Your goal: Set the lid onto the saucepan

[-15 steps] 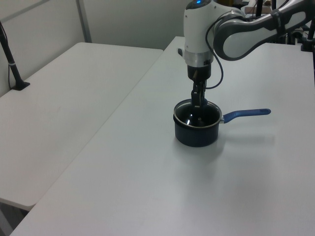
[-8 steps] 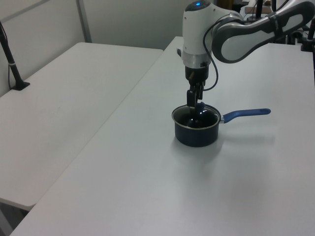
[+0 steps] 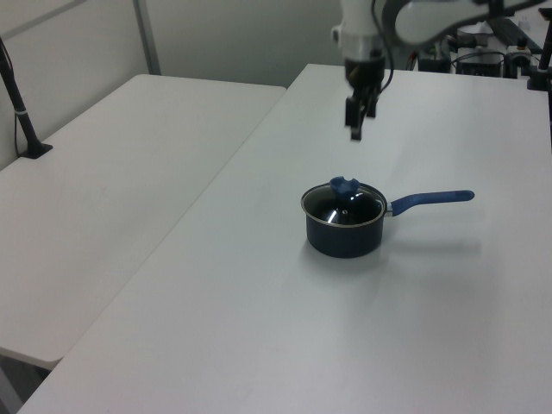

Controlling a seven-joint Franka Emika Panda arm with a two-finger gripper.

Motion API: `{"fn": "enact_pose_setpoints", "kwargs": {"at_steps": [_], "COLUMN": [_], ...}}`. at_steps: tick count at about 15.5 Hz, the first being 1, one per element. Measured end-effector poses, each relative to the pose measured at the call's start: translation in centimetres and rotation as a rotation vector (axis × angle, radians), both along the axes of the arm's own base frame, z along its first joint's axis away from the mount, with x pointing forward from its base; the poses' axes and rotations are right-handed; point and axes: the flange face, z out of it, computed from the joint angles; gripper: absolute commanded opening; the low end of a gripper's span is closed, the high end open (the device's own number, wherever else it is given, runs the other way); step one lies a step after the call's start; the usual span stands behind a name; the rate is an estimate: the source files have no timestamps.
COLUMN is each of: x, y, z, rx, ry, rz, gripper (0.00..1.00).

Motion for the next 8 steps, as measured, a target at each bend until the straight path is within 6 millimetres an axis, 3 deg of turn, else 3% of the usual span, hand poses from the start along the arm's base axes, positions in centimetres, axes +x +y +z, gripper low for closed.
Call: {"fn": "enact_pose_setpoints", "kwargs": {"at_steps": [3, 6, 8], "x": [-2.3, -4.4, -5.3], "y": [-4.3, -7.0, -8.3], "z": [4.1, 7.7, 9.0], "rx": [-0.004, -0.002, -0.001], "ry": [0.022, 0.007, 0.008], "rz": [-0.063, -0.084, -0.073], "gripper": [1.00, 1.00, 1.00]}}
